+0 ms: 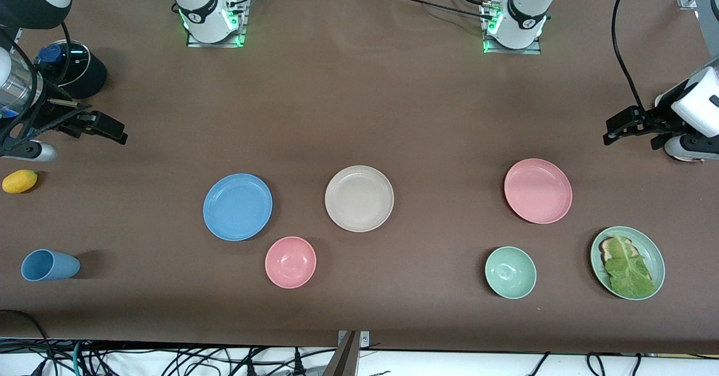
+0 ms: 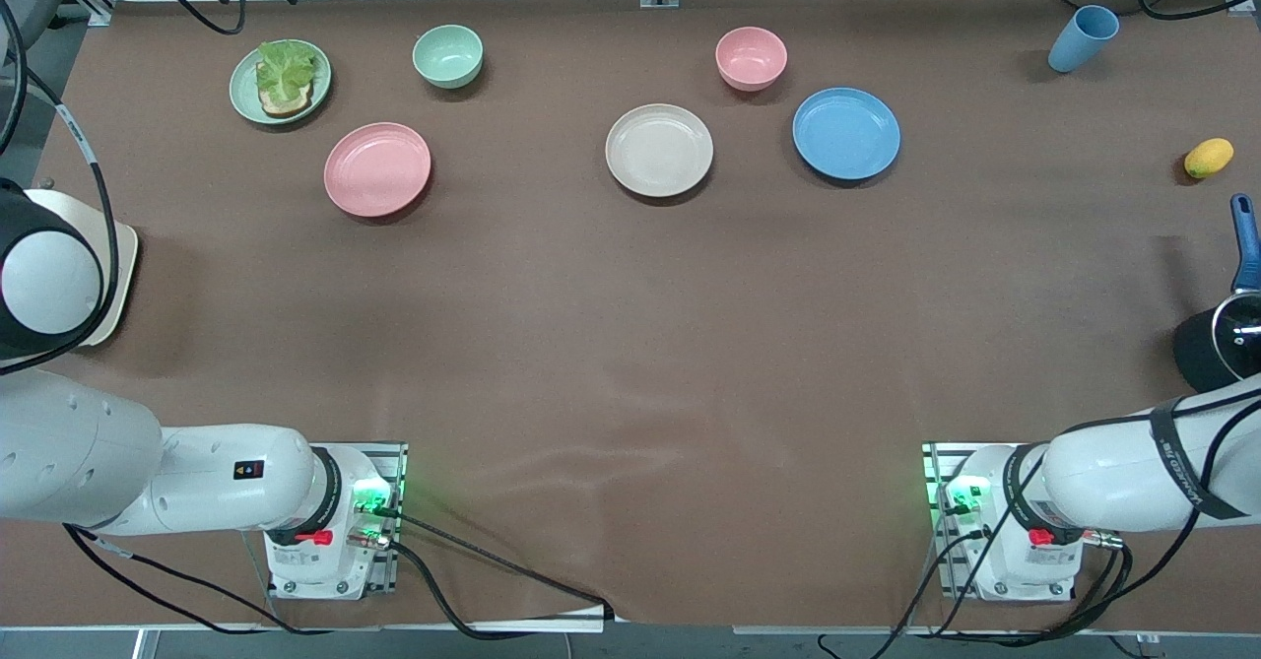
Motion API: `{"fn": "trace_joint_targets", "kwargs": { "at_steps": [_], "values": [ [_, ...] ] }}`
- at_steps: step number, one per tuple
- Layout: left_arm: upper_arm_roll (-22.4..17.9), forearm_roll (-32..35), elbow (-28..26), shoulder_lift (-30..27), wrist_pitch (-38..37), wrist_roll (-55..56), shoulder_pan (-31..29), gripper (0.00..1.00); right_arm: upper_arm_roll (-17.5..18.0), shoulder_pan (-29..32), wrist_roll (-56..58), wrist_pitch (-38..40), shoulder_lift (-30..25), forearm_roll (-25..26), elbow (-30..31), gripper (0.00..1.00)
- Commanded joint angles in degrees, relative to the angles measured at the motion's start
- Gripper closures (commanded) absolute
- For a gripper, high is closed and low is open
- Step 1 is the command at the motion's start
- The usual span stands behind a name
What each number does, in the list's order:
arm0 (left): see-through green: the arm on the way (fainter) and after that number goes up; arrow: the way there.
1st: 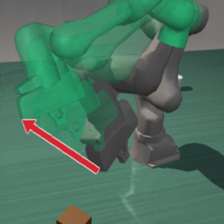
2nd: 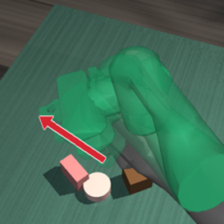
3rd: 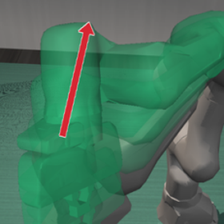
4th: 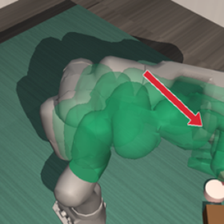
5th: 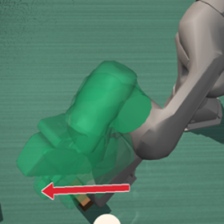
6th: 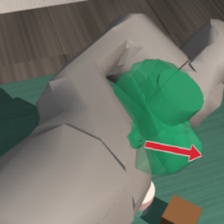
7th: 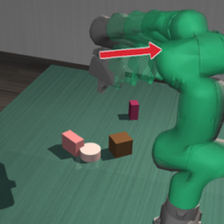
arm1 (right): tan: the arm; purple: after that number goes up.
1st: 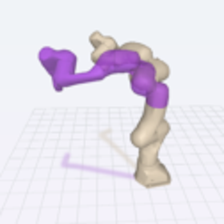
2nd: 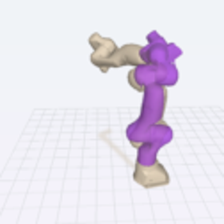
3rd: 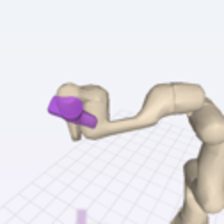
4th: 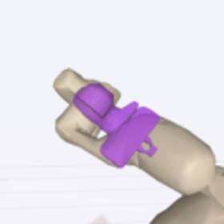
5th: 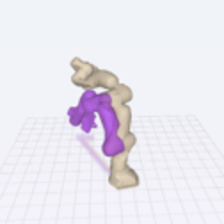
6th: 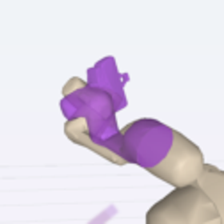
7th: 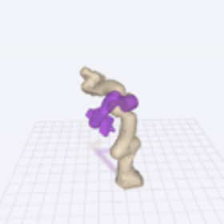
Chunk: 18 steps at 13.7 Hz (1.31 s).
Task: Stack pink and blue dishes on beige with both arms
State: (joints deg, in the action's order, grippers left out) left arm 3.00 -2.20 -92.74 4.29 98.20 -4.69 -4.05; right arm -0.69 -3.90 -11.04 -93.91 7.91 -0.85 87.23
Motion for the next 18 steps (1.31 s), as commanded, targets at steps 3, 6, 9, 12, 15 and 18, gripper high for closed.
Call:
{"fn": "trace_joint_targets", "kwargs": {
  "at_steps": [3,6,9,12,15,18],
  "values": [
    [0.0,-0.2,-0.4,-0.7,-0.5,-0.4,-0.1,0.0,0.3,0.2,0.6,-0.1,-0.3,-0.2,-0.1,0.0],
    [0.0,-0.2,-0.4,-0.5,-0.5,-0.5,-0.1,0.0,0.3,0.3,0.8,-1.9,0.0,-0.4,-0.1,0.0],
    [-0.1,-0.2,-0.4,-0.3,-0.5,-0.6,-0.1,0.0,0.5,-0.3,1.5,-3.7,0.7,1.0,-0.2,0.0],
    [-0.3,-0.2,-0.5,0.4,-0.5,-0.7,-0.2,0.0,0.5,-0.9,2.9,-3.8,0.7,1.9,-0.2,0.0],
    [-0.4,-0.1,-0.5,3.2,-0.3,-0.8,-0.2,0.0,0.4,-0.9,2.8,-3.8,0.7,1.9,-0.2,0.0],
    [-0.2,3.1,-0.3,6.6,0.4,-0.9,0.7,0.0,0.3,-0.7,2.8,-3.8,1.1,2.0,-0.2,0.0]
  ]
}}
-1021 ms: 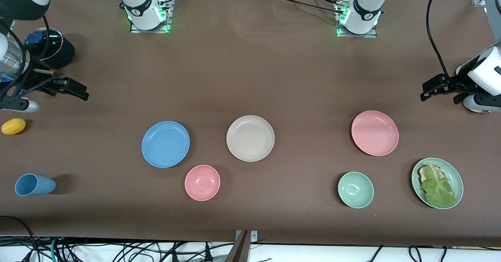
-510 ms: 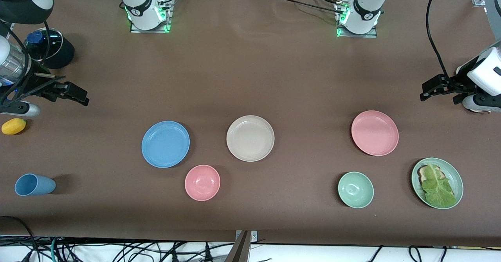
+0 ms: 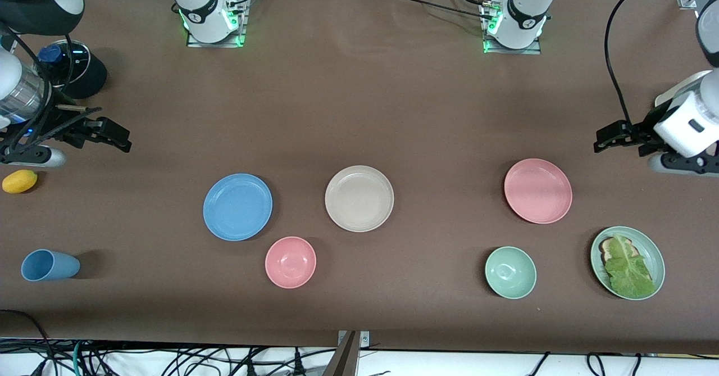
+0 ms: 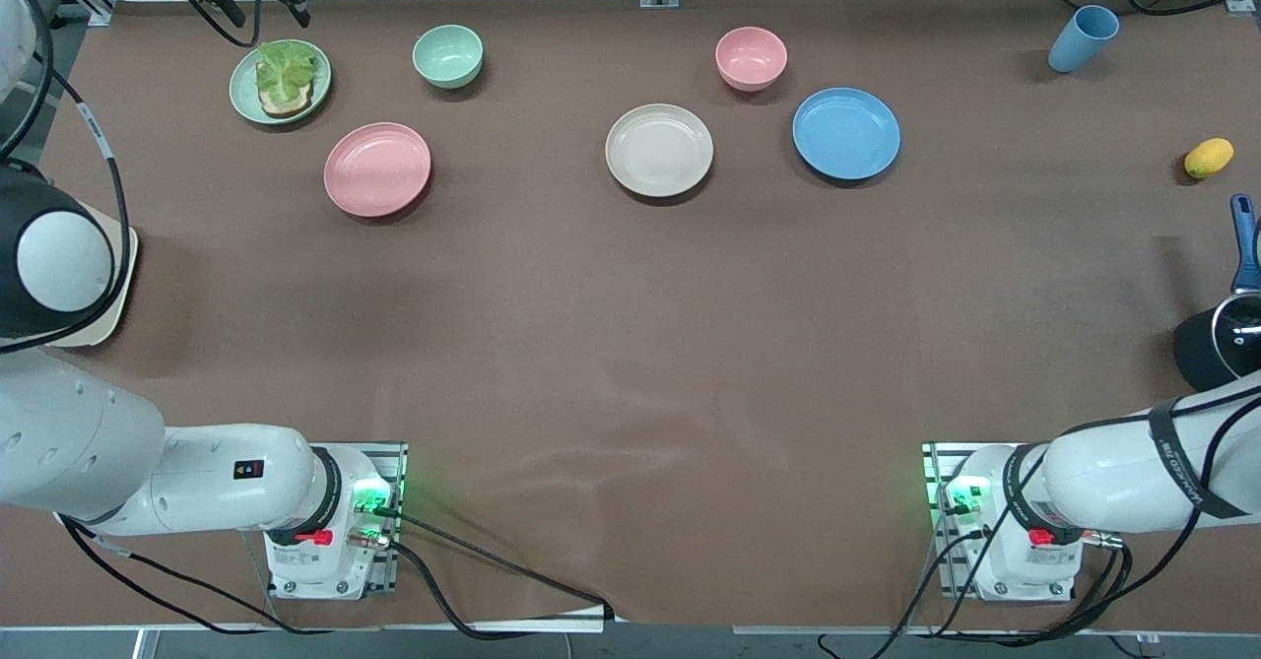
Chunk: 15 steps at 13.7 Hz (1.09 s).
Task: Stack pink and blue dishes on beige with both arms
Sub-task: 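Grasp the pink and blue plates with the left and right grippers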
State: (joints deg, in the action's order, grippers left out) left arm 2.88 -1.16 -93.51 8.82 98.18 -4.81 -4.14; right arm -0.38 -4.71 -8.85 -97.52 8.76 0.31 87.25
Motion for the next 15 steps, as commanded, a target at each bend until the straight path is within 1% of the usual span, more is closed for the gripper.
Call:
{"fn": "trace_joint_targets", "kwargs": {
  "at_steps": [1,5,6,9,11,12,13,15],
  "values": [
    [0.0,2.1,0.4,3.8,1.5,-0.7,0.6,0.0,0.0,0.3,0.6,-0.2,0.6,0.8,-0.2,0.0],
    [-0.1,2.1,-0.1,10.1,6.9,-0.7,-0.3,0.0,-0.1,0.3,0.6,-0.7,1.9,0.8,-0.3,0.0],
    [-0.1,2.1,-0.8,11.0,8.9,-0.7,-0.5,0.0,0.0,-0.1,0.2,-1.1,2.2,1.2,-0.3,0.0],
    [-0.1,2.1,-3.4,11.8,11.1,-2.6,-2.5,0.0,0.0,-1.0,0.1,-5.1,6.8,2.6,-0.4,0.0],
    [0.0,1.4,-6.9,11.8,15.4,-10.4,-5.2,0.0,0.1,-1.4,0.6,-5.3,8.1,4.2,-0.2,0.0],
    [0.0,1.3,-8.9,11.7,17.4,-12.0,-6.4,0.0,0.1,-1.9,0.6,-5.0,9.5,3.9,-0.2,0.0],
    [0.0,1.3,-10.7,11.7,19.0,-12.3,-6.5,0.0,0.1,-2.2,0.6,-5.0,10.4,3.6,0.2,0.0],
    [0.0,1.3,-16.0,11.7,25.9,-12.6,-6.8,0.0,0.2,-4.0,1.0,-5.5,13.7,3.3,0.3,0.0]
  ]
}}
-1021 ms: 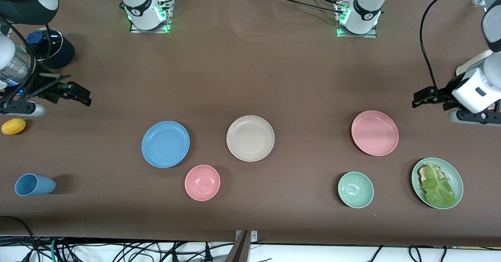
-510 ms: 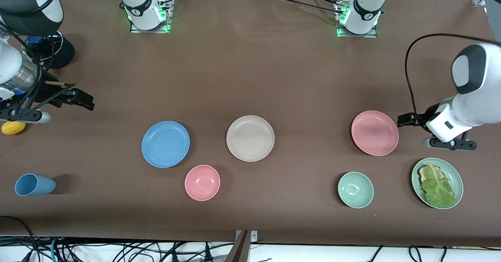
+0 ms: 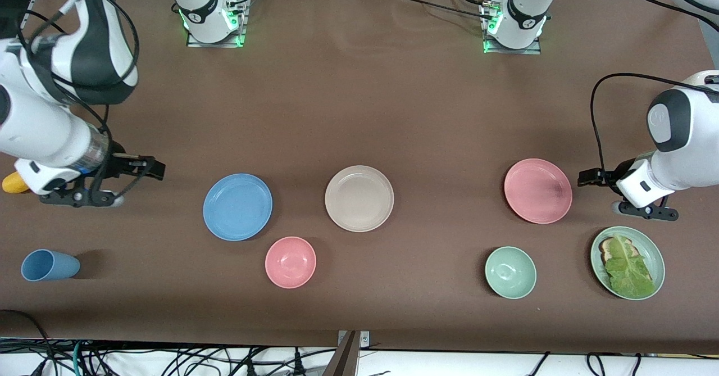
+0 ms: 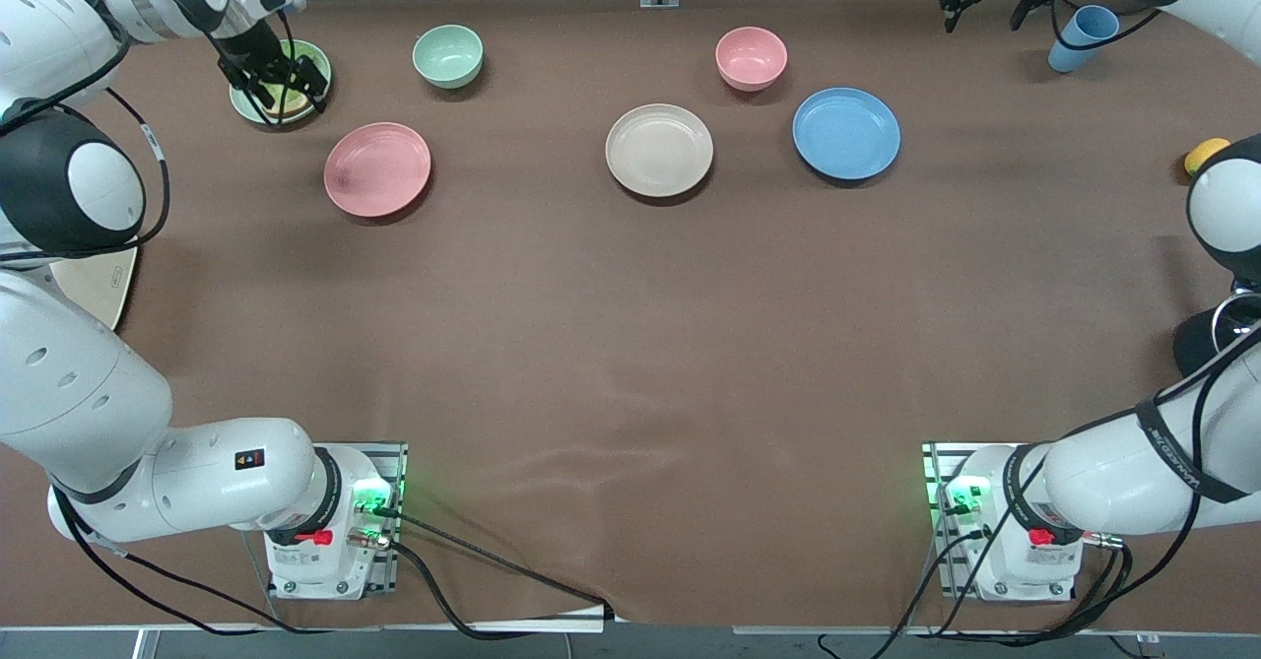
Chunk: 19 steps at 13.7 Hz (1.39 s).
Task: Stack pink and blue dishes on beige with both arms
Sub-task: 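Grasp the pink and blue plates with the left and right grippers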
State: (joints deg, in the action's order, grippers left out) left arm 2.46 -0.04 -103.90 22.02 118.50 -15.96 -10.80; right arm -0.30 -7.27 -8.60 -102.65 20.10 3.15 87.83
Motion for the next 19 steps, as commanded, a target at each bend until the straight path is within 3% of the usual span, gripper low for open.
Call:
{"fn": "trace_joint_targets", "kwargs": {
  "at_steps": [1,4,9,10,12,13,19],
  "values": [
    [0.4,0.2,-8.3,-1.5,9.3,-1.4,-0.2,0.0,0.1,-1.9,0.8,-1.3,4.0,0.4,-0.2,0.0],
    [0.4,0.2,-13.9,0.3,17.3,-1.4,-1.7,0.0,0.2,-2.0,0.9,-11.1,5.7,0.3,6.4,0.0],
    [0.4,0.0,-13.5,6.4,22.7,-1.4,-3.1,0.0,0.2,-2.0,0.9,-31.9,7.3,0.2,18.9,0.0],
    [0.4,0.1,-13.3,7.2,22.8,-1.4,-3.0,0.09,0.2,-1.8,0.9,-35.0,8.4,0.2,19.8,0.0],
    [0.4,0.3,-13.5,7.1,23.4,-1.4,-2.8,0.92,0.2,-1.4,1.0,-38.6,11.2,0.2,19.7,0.0],
    [0.4,0.6,-13.5,7.1,23.4,-1.4,-2.6,1.0,0.2,-1.4,1.0,-40.5,12.1,0.2,19.9,0.0],
    [1.1,1.0,-13.3,6.5,22.8,-1.8,-1.9,1.0,1.4,-1.3,1.7,-46.2,14.3,-0.7,20.5,0.01]
  ]
}}
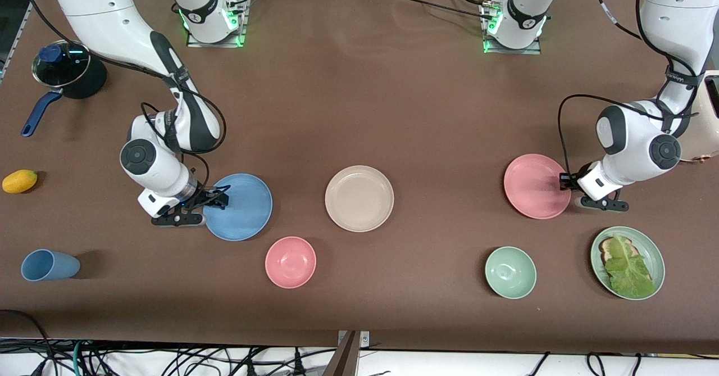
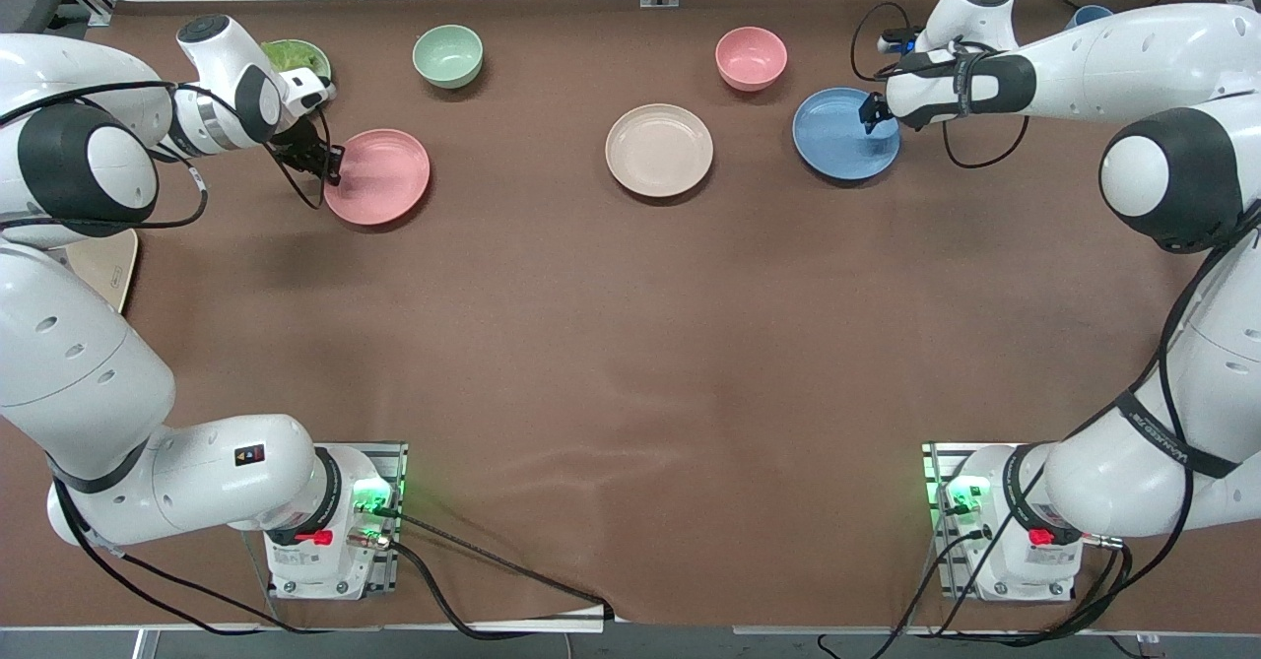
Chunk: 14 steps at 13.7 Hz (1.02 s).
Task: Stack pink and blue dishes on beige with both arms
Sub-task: 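Lift the pink plate onto the beige plate with the left gripper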
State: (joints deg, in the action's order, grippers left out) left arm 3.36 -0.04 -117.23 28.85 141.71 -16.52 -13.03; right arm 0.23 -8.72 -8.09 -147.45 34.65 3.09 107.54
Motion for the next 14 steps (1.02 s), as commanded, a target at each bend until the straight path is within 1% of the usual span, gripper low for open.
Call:
{"fn": "trace_joint_targets", "kwargs": {
  "at_steps": [1,2,4,6,8,9,10,11,12,14],
  "values": [
    [1.1,0.9,0.8,-1.2,-1.2,-0.7,0.5,1.0,0.9,0.6,2.0,-1.4,-0.2,-0.6,0.8,0.01],
    [2.2,0.5,1.7,-2.2,-4.7,-0.2,0.5,1.0,0.9,0.8,2.3,-1.4,-0.2,-0.7,0.8,0.02],
    [4.8,0.4,6.0,-4.1,-13.7,3.1,0.5,1.0,0.9,0.9,2.4,-1.1,-0.5,-0.7,0.9,0.08],
    [8.5,0.3,11.3,-4.2,-21.4,8.5,0.5,1.0,0.8,1.0,2.8,-0.7,-1.0,-0.7,1.3,0.16],
    [12.4,0.2,16.7,-4.1,-28.2,14.6,0.6,1.0,1.0,0.9,2.6,1.9,-2.3,-0.7,1.0,0.23],
    [13.9,0.1,19.0,-4.1,-30.8,17.5,1.0,1.0,1.2,0.9,2.6,2.9,-3.0,-0.7,0.7,0.23],
    [15.5,0.0,21.1,-4.0,-32.9,20.8,1.7,1.0,1.4,0.9,2.6,3.7,-3.9,-0.7,0.7,0.27],
    [17.4,-1.4,23.0,-3.5,-33.3,24.2,2.5,1.0,1.4,0.9,2.6,4.9,-4.2,-0.7,0.8,0.3],
    [18.2,-2.8,24.6,-2.8,-33.3,27.8,4.3,1.0,1.4,0.9,2.6,5.4,-4.8,-0.7,1.0,0.34],
    [18.3,-4.3,28.5,0.3,-33.2,34.9,9.9,1.0,1.4,1.0,2.6,5.2,-4.2,-0.8,1.1,0.39]
  ]
}}
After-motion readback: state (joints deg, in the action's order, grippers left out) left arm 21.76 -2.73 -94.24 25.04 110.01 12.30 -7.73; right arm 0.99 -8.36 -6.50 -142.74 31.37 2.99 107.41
